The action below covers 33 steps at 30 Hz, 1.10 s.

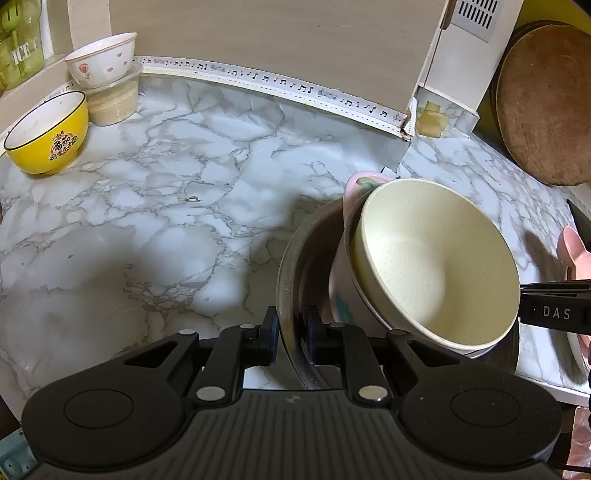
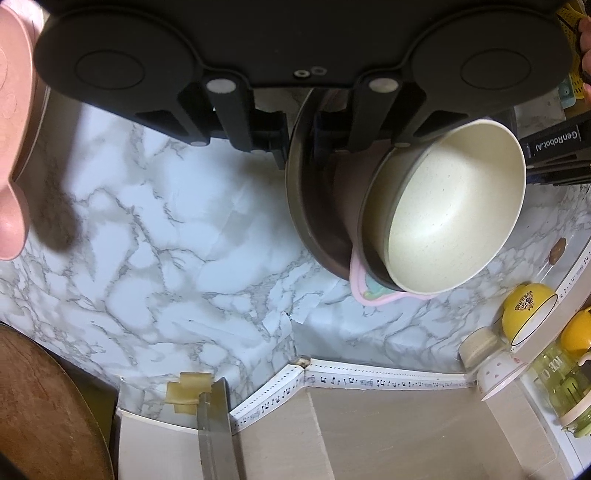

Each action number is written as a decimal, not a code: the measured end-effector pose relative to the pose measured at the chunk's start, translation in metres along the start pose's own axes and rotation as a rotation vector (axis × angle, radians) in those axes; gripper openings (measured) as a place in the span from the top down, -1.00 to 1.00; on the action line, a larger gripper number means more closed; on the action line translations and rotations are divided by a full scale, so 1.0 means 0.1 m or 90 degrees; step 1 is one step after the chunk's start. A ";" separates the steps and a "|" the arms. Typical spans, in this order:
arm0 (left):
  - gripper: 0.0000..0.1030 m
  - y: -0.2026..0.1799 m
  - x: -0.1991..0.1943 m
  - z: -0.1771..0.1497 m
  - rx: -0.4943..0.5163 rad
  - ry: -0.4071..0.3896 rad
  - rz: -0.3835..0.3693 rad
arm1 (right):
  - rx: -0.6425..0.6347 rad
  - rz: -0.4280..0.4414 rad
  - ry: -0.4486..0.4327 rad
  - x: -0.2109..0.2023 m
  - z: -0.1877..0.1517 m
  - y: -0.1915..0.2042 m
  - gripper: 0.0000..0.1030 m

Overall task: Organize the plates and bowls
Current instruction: 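Carry the pan with pot and bowl over to the plate stack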

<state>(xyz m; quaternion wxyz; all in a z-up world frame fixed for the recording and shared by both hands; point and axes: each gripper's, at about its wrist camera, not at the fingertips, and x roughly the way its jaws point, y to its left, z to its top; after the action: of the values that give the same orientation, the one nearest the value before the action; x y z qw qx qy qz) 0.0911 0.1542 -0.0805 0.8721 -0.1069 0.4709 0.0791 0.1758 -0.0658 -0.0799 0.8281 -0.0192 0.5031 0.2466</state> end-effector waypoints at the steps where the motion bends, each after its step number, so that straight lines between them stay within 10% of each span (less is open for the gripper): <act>1: 0.73 -0.01 0.00 0.00 0.000 0.000 0.000 | 0.001 -0.001 0.000 -0.01 0.00 -0.01 0.74; 33: 0.73 -1.09 -0.43 0.21 0.110 -0.052 -0.071 | 0.066 -0.036 -0.093 -0.96 -0.21 -0.72 0.75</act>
<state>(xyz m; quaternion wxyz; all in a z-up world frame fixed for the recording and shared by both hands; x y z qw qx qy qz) 0.1109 0.0527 -0.0211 0.8995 -0.0542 0.4335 -0.0057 0.1533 -0.1727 -0.0249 0.8692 0.0275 0.4524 0.1978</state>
